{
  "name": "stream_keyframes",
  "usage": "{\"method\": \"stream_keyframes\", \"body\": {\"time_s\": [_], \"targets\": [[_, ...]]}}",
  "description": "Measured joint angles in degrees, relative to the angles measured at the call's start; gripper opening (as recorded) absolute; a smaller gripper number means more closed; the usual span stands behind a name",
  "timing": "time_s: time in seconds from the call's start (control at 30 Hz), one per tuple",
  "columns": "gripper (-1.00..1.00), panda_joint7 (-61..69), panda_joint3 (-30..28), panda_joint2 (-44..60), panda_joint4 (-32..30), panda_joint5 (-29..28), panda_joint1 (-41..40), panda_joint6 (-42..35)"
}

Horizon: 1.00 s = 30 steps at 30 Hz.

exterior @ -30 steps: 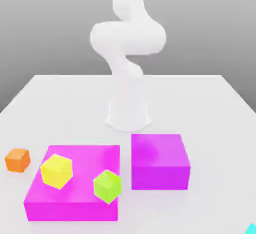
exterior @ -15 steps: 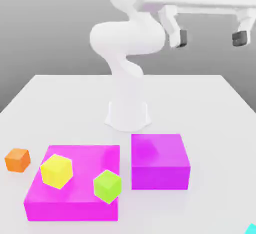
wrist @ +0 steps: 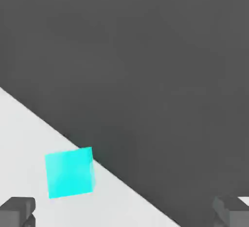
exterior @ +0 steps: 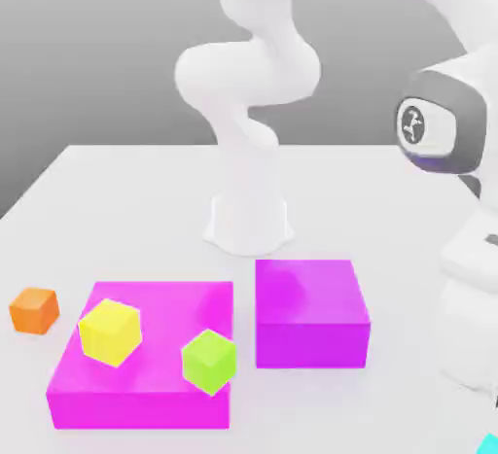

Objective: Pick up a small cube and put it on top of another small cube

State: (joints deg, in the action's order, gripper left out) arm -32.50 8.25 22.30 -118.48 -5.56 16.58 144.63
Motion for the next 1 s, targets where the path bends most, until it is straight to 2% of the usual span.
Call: {"method": "stream_keyframes", "body": {"time_s": [0.2, 0.23, 0.47, 0.6, 1.0], "targets": [[0.00, -0.4, -0.8, 12.5, 2.8, -3.0, 2.8, 5.5], [-1.00, -0.6, -1.1, 14.2, 3.2, -3.3, 3.1, 6.7], [-1.00, -0.5, -1.1, 14.5, 3.3, -3.3, 3.1, 6.8], [-1.00, 0.4, -0.2, 7.5, 1.3, -1.7, 2.0, 1.9], [-1.00, -7.8, -15.2, -16.6, -17.9, 3.2, -13.7, -2.4]]}}
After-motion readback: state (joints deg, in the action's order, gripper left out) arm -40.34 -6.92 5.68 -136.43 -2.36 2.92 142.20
